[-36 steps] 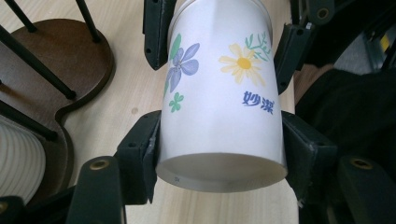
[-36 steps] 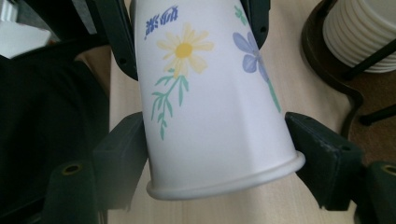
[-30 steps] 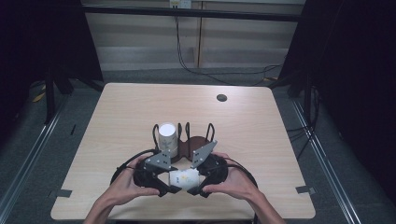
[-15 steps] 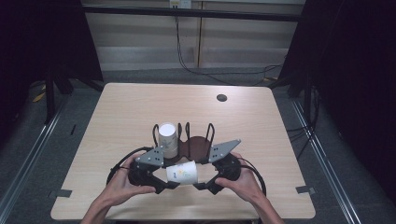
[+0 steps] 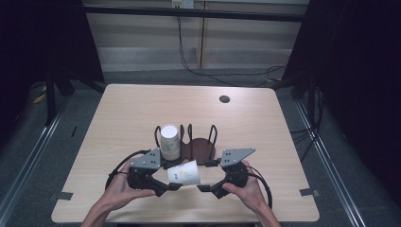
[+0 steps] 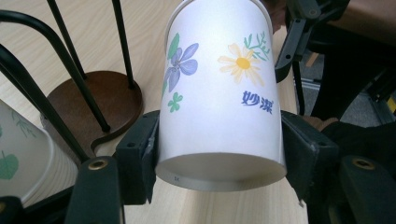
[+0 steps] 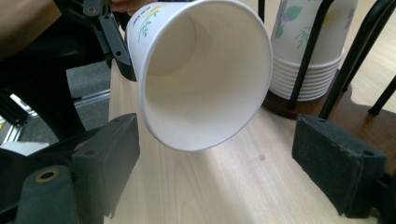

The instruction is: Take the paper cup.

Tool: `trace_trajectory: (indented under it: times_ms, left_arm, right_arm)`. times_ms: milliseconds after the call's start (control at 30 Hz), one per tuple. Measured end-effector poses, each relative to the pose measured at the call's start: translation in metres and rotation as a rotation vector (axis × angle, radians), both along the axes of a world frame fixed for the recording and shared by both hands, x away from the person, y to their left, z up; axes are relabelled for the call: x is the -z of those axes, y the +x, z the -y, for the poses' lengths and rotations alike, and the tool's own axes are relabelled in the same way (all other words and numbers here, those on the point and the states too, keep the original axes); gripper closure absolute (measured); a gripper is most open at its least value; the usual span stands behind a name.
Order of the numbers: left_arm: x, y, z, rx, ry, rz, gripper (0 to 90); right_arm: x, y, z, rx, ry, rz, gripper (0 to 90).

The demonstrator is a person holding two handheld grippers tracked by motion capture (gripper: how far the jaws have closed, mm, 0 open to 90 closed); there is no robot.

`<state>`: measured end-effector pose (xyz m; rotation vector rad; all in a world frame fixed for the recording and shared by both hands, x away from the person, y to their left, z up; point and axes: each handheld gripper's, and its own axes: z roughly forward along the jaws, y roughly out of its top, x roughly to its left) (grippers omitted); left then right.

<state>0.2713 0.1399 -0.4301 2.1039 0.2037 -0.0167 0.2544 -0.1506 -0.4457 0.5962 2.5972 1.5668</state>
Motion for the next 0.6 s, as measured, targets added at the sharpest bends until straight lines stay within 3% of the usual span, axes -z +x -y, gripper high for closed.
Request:
trace_trajectory:
  times_ms: [200, 433, 600]
  left_arm:
    - [0.0028, -0.001, -0.0015, -0.008, -0.025, 0.009, 36.1]
    - [0.0054, -0.0022, -0.0046, -0.008, -0.083, 0.006, 36.2]
    - [0.0051, -0.0028, -0.0048, -0.001, -0.093, 0.007, 36.2]
  right_arm:
    - [0.0018, -0.0028, 0.0007, 0.006, 0.029, 0.012, 14.6]
    - [0.0019, -0.0051, -0.0002, 0.015, 0.08, 0.05, 13.6]
    - [0.0004, -0.0044, -0.0002, 0.018, 0.102, 0.054, 13.6]
